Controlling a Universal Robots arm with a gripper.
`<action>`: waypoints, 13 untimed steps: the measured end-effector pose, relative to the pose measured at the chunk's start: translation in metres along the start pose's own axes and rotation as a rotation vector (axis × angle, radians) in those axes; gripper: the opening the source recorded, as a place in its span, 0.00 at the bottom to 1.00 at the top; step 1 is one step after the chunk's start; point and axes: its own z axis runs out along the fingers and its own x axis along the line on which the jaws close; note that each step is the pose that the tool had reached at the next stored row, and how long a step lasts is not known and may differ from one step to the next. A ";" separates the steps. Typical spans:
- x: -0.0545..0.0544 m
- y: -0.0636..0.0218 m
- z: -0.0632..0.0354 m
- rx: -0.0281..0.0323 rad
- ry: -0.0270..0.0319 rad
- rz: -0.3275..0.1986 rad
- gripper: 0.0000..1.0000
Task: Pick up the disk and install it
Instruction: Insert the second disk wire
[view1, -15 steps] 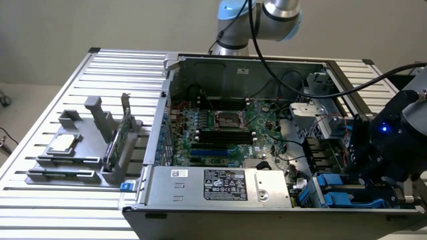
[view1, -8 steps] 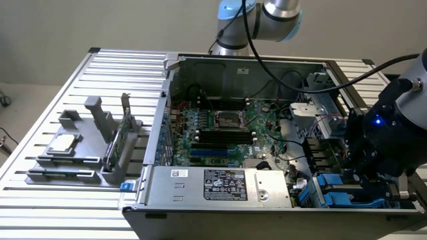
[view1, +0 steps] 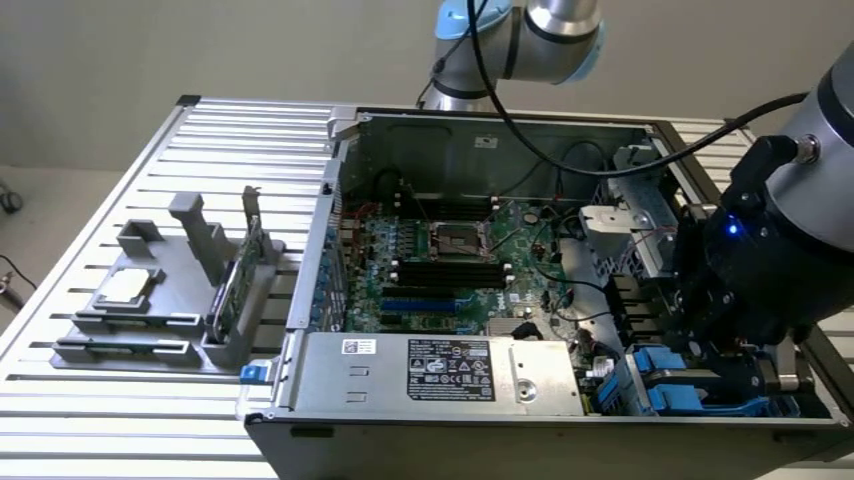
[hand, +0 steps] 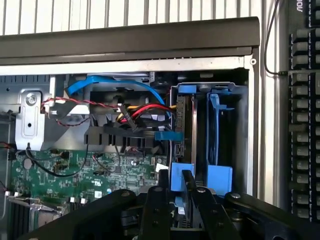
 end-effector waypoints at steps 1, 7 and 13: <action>0.000 -0.0005 -0.0024 0.0001 0.0001 -0.001 0.23; 0.001 -0.0008 -0.0037 -0.0003 0.0009 -0.002 0.11; 0.001 -0.0008 -0.0038 -0.0003 0.0007 -0.002 0.11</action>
